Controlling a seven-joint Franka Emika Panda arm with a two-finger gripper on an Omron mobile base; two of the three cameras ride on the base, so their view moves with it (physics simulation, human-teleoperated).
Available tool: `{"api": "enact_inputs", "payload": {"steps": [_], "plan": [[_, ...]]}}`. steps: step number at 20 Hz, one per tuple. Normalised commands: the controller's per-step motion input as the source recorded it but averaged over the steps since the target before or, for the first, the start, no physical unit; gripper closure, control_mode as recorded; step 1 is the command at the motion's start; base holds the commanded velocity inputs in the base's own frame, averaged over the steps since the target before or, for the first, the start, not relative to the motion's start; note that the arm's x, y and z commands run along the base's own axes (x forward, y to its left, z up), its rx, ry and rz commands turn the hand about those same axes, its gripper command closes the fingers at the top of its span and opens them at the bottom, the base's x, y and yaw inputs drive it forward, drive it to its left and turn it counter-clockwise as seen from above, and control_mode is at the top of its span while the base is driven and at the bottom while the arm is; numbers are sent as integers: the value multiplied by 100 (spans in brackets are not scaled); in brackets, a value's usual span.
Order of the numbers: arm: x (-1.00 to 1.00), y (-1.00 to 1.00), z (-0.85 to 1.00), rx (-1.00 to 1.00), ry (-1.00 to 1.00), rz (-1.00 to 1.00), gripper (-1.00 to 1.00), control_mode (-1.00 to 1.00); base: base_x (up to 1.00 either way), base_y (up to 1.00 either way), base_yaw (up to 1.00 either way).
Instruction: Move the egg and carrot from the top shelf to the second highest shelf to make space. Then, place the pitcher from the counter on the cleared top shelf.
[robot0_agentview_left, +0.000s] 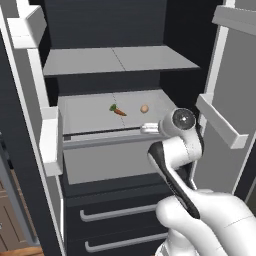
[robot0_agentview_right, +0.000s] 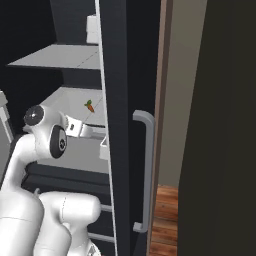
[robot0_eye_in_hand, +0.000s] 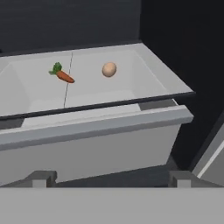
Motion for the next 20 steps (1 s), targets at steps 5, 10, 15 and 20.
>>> {"api": "enact_inputs", "payload": {"steps": [5, 10, 15, 20], "plan": [[-41, 0, 32, 0, 5, 15, -100, -100, 0, 0, 0], [-12, 0, 14, 0, 0, 3, -100, -100, 0, 0, 0], [0, 0, 3, 0, 0, 0, -100, -100, 0, 0, 0], [0, 0, 0, 0, 0, 0, -100, 100, 0, 0, 0]]}}
